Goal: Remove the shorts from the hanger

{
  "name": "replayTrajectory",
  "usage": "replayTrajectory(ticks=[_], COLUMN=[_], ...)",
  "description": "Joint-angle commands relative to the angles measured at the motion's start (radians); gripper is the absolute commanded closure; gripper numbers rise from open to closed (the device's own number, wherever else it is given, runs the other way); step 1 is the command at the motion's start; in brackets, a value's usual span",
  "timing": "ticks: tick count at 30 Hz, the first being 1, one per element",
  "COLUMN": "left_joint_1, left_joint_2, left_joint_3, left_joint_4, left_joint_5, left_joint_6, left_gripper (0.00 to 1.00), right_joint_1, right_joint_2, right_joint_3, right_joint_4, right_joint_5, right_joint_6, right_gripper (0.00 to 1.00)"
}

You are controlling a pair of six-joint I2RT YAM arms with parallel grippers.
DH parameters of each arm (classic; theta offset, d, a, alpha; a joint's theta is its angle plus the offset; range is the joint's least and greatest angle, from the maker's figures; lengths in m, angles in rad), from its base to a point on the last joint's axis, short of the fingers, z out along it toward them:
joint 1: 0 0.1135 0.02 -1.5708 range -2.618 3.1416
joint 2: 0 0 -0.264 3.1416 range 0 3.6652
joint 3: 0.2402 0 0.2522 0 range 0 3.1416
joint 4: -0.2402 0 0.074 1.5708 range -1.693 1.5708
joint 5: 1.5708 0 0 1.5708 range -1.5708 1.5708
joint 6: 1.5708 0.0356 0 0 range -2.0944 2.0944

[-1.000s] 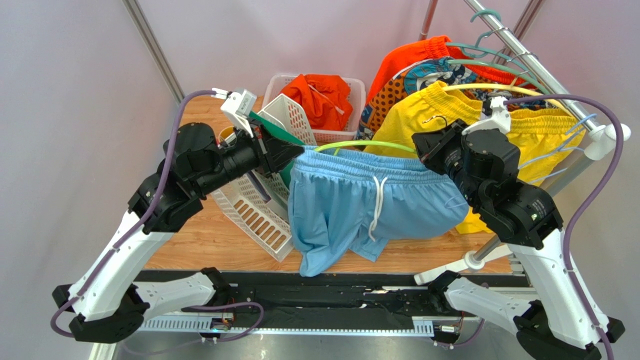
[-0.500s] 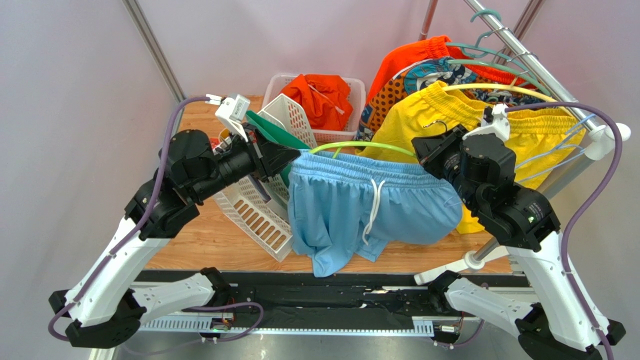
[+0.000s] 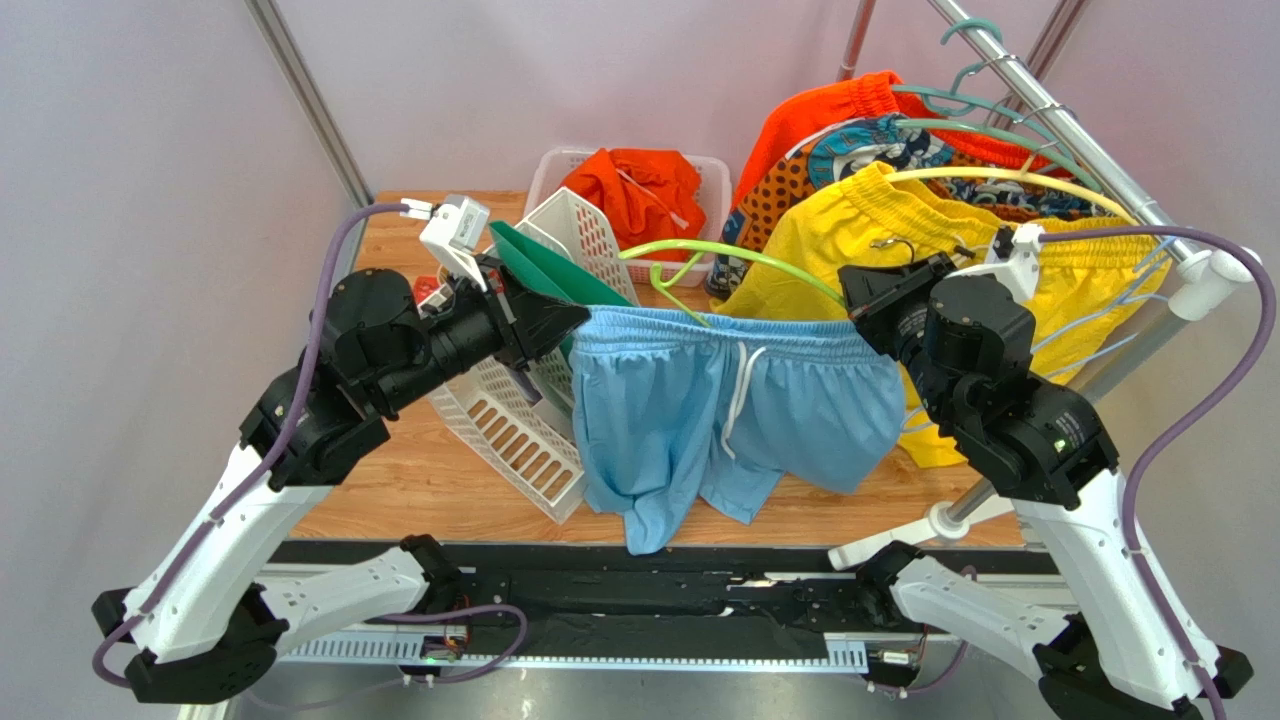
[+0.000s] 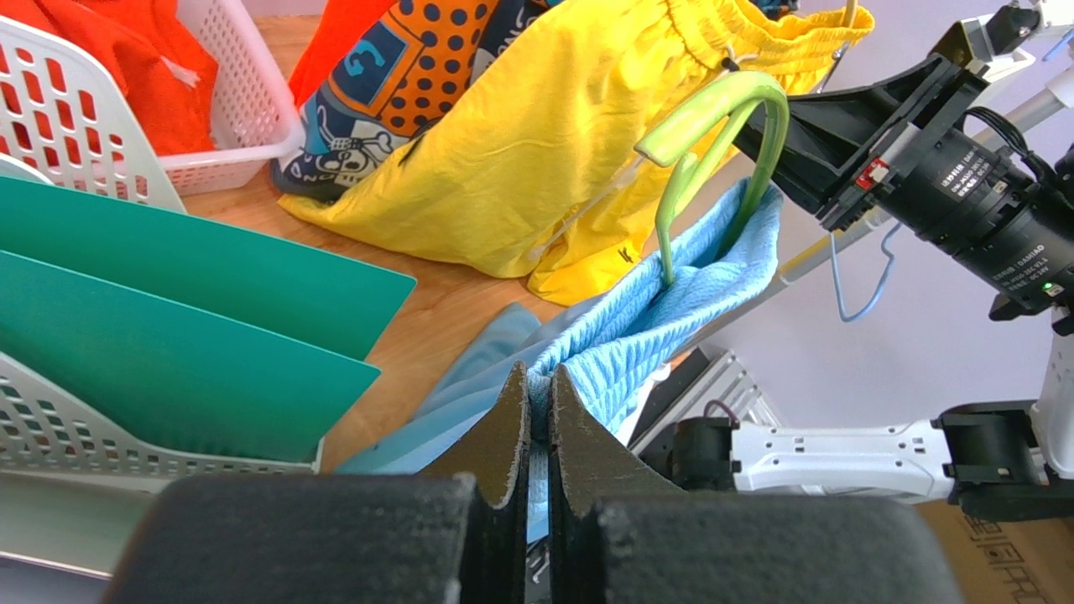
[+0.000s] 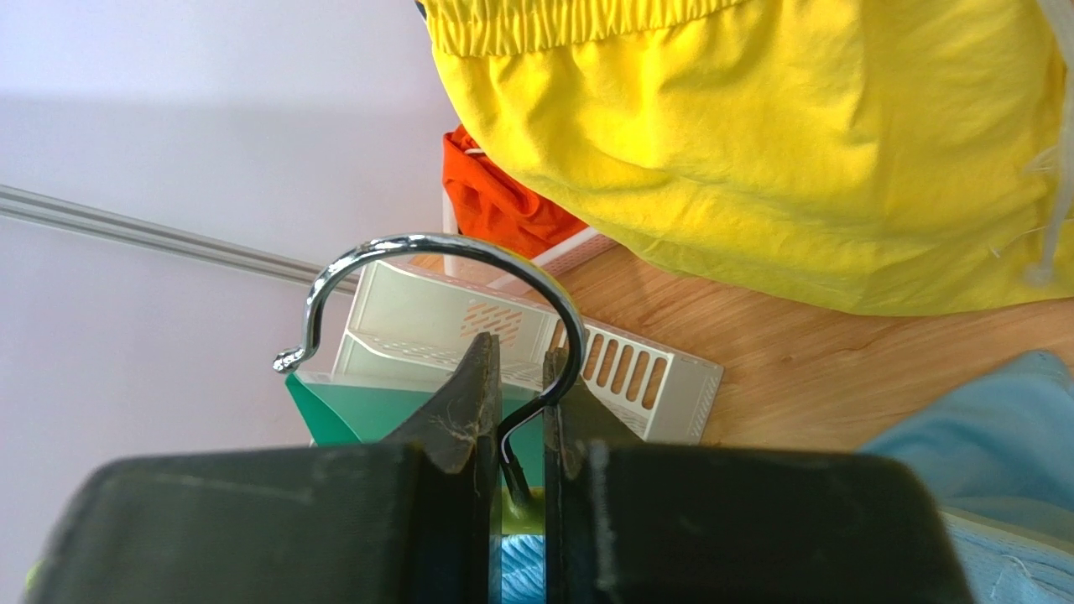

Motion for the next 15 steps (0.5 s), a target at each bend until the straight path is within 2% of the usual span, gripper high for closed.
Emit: replayTrajectory(ticks=[1,5,8,13,15], left_joint_1=[0.016,0.016,0.029,0.032,0.036], left_joint_2=[-0.027,0.024,0.085,0.127,0.139], left_joint_3=[-0.007,-0.031,-0.043,-0.103,-0.099], left_joint_4=[0.050,0.116,0.169,0.290,0.292], left_joint_5=[-0.044,0.062,0.162,0.205,0.212], left_joint_6=[-0.002,-0.039,-0.108,-0.169,-0.177], left_gripper=[1.00,1.00,1.00,1.00,1.00], right_joint_1=[-0.029,-0.029,-0.028,-0.028,-0.028], right_joint_2=[-0.004,0.022,0.064,0.120,0.148], right_joint_3=[0.000,-0.022,0.009,0.019,0.068], right_joint_4=[0.087,0.206,0.219,0.383,0.410], right_joint_5=[0.054,-0.119,-0.265,-0.474,-0.529], right_joint_6=[0.000,0.020,0.142,0.357,0.370], right_gripper=[1.00,1.00,1.00,1.00,1.00])
